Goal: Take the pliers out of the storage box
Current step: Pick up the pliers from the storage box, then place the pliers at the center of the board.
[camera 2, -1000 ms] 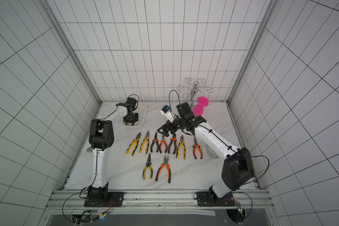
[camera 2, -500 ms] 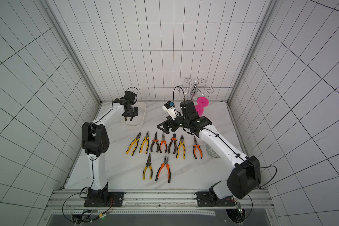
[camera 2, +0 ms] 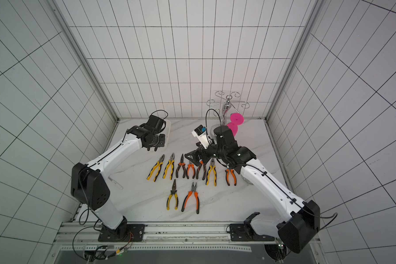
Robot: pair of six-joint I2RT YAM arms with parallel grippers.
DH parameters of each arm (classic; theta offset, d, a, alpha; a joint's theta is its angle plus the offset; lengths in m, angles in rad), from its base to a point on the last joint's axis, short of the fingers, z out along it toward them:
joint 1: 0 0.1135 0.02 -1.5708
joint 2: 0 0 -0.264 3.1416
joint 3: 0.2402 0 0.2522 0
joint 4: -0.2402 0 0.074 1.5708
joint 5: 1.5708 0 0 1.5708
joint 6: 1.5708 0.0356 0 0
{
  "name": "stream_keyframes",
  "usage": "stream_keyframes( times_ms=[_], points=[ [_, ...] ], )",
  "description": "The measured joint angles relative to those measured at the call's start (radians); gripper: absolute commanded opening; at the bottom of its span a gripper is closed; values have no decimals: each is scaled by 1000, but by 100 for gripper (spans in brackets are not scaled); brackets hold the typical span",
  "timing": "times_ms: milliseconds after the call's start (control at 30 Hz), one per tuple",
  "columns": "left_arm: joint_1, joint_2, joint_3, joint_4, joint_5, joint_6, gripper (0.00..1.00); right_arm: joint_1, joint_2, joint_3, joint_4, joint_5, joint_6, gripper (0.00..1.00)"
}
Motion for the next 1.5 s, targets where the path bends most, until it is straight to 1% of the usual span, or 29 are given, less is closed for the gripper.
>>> stream_keyframes(
  times_ms=[167,433,633,833,967,1233,1433,1467,1500],
  points=[
    [-89,-132,-187,-1,-40,-98,0,68,-107,-78,-2,42,18,98],
    [-233,-317,-455,-2,-75,-288,0,160,-222,-184,-9,110,36,98],
    [-343,-394,-613,21,-83,-409,0,255,-269,-257,-10,178,48,98],
    [-396,-411,-740,98,-63,-489,0,353,-294,-302,-2,257,83,98],
    [-423,-401,-798,154,-42,-518,0,391,-293,-317,7,300,97,98],
    [-493,-352,-836,234,-16,-556,0,418,-291,-323,37,355,116,98],
    [-500,-329,-878,269,-6,-575,0,425,-296,-355,67,399,137,98],
    [-499,-329,-878,271,-5,-576,4,425,-299,-359,68,409,141,97],
    [-500,-329,-878,272,-6,-576,13,425,-305,-364,70,419,144,98]
  ],
)
